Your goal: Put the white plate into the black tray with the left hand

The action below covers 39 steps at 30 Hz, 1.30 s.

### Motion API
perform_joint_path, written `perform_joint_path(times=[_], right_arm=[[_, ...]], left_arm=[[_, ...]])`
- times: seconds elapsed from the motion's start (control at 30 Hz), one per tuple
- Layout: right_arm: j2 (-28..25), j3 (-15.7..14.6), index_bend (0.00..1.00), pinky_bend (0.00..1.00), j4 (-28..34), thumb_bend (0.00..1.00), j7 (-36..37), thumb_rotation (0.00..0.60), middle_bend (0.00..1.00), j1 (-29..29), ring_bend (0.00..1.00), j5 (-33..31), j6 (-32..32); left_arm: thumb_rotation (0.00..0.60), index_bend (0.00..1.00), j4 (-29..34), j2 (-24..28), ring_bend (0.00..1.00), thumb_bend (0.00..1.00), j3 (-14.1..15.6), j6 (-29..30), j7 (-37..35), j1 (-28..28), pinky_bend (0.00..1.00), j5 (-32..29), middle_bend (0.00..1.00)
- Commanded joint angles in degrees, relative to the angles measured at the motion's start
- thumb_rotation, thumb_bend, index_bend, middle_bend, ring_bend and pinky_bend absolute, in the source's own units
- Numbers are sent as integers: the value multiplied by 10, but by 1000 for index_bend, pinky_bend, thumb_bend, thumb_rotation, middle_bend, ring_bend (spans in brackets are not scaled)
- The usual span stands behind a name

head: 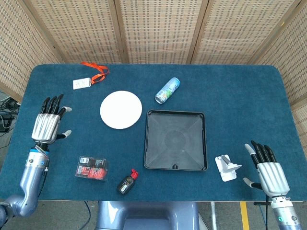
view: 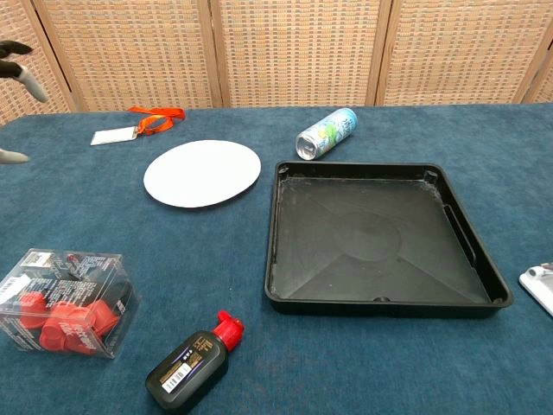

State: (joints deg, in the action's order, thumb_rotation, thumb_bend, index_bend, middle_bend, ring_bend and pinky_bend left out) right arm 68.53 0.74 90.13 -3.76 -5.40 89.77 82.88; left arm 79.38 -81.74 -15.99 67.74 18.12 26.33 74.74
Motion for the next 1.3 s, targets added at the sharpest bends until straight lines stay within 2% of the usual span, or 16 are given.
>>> perform_joint_path(times=[0.03, 0.2, 0.5, 1.07, 1.3], right_arm=[[1, 1, 11, 0, -4, 165, 2, 600, 0, 0, 0, -3, -1], [2, 2, 11, 0, -7, 165, 3, 600, 0, 0, 0, -7, -2], [4, 4, 10, 0, -13, 165, 2, 600, 0, -1, 0, -14, -7], [10, 6, 10, 0, -22, 164, -3, 600, 0, -2, 0, -23, -11], [13, 6, 11, 0, -25, 165, -6, 600, 0, -3, 0, -24, -12]], left_arm=[[600, 351, -69, -49, 0, 75, -4, -40, -10, 43, 0, -15, 0], [600, 417, -121, -86, 0, 88, 0, -57, -21, 69, 0, -16, 0], [600, 451, -214, -150, 0, 89, 18, -97, -32, 113, 0, -12, 0], [600, 459, -330, -187, 0, 90, 52, -153, -103, 149, 0, 9, 0], [600, 476, -386, -223, 0, 90, 50, -152, -128, 167, 0, 15, 0]])
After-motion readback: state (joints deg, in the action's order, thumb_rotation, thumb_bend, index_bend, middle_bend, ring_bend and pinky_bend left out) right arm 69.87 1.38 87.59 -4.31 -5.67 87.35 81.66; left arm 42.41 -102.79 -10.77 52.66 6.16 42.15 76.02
